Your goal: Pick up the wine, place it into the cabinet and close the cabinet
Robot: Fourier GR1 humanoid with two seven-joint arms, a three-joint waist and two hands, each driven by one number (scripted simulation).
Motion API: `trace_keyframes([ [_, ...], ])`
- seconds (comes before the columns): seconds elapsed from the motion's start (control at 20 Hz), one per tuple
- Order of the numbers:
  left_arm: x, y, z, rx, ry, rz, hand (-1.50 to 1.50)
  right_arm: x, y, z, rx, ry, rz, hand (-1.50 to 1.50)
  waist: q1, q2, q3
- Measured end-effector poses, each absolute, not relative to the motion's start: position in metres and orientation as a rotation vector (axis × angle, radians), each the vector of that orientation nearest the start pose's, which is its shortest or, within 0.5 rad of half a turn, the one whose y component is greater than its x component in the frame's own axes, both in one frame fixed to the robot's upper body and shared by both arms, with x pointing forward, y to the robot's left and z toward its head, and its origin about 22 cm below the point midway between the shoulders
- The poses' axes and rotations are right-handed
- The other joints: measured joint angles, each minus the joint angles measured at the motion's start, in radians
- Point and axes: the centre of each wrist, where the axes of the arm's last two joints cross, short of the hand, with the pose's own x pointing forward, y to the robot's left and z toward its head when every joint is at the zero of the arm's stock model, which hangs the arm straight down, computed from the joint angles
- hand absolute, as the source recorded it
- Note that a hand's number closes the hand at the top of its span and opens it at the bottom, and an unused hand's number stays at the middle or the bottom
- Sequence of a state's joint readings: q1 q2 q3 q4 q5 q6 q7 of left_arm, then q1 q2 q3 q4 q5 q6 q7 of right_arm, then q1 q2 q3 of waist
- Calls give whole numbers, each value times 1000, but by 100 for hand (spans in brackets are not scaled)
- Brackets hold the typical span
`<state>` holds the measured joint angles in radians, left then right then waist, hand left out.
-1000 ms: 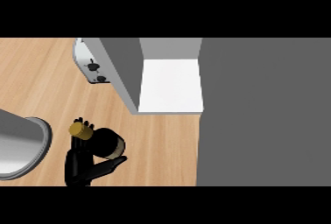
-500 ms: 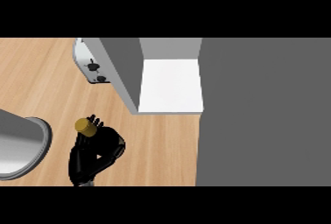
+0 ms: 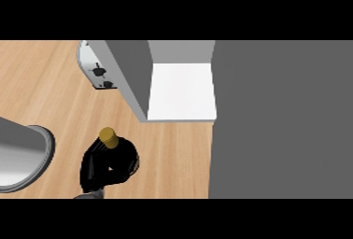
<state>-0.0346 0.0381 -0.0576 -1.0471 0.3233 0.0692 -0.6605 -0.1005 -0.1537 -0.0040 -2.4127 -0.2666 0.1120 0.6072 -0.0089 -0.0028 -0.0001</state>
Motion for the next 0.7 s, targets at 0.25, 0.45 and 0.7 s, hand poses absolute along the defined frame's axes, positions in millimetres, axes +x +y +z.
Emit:
trace_keyframes([
  [0.25, 224, 226, -111, 22, -1765, 205, 150, 168, -230, 204, 226, -1868, 287, -150, 2, 0, 0],
  [0.45, 211, 264, -107, -2, -1774, 162, 150, 168, -234, 204, 205, -1881, 287, -150, 4, -1, 0],
  [0.7, 205, 290, -93, 11, -1836, 112, 150, 167, -237, 199, 198, -1873, 293, -150, 6, 0, 0],
])
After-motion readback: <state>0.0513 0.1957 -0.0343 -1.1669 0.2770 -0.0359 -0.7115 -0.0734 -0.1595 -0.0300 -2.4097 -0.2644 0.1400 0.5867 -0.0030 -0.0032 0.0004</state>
